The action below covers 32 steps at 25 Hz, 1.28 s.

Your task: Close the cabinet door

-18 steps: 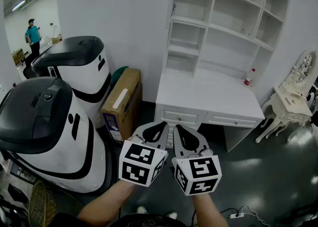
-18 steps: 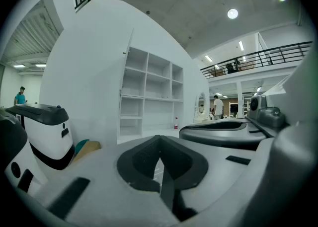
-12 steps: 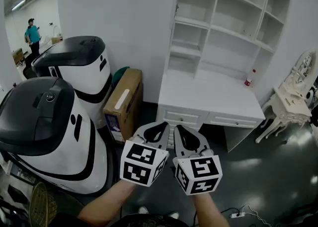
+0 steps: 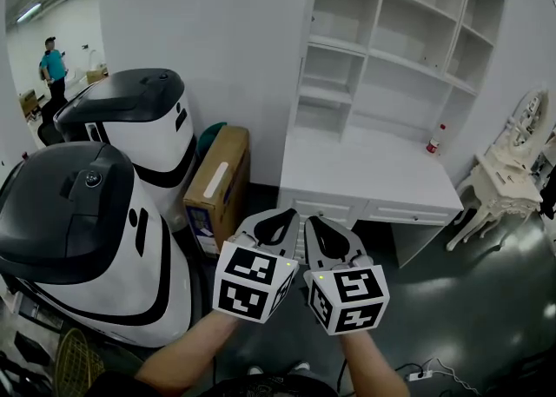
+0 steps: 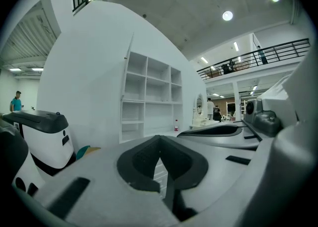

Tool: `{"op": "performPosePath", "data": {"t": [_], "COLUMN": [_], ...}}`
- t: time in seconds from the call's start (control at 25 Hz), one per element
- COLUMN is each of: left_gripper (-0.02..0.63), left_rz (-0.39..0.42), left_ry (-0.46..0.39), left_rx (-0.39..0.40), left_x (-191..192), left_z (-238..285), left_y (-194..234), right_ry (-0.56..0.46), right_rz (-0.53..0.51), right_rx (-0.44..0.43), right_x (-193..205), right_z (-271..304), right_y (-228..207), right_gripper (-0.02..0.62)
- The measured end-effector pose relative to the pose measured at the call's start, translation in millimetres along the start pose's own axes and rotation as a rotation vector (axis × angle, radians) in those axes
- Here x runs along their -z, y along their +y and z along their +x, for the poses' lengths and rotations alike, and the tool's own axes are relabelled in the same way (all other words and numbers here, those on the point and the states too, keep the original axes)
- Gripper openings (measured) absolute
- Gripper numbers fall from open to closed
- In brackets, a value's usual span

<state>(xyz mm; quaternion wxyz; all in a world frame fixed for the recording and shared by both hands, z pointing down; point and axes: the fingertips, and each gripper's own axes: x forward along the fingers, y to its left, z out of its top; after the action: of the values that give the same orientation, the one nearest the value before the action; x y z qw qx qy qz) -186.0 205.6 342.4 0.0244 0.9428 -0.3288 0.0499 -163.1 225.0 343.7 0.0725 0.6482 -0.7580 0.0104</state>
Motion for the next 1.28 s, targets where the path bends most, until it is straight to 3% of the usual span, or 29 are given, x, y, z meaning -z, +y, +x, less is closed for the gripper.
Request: {"op": "performPosePath", "data": {"t": [0.52,1.28], "left_gripper": [0.011,0.011], "left_rz": [0.016,0.045], "left_ry": [-0.004,0.017], "left_rx": [-0.022,-0.111], "left_x": [-5,-43], "left_z": [35,179], "left_y": [24,54], "right_ry": [-0.028,-0.073], "right_rz": [0.017,0.033], "right_rx": [-0.014,-0.100], "right_x": [-6,-31], "right_z": [40,134], "right_y": [-24,-143], "right_gripper": [0.020,0.020]}}
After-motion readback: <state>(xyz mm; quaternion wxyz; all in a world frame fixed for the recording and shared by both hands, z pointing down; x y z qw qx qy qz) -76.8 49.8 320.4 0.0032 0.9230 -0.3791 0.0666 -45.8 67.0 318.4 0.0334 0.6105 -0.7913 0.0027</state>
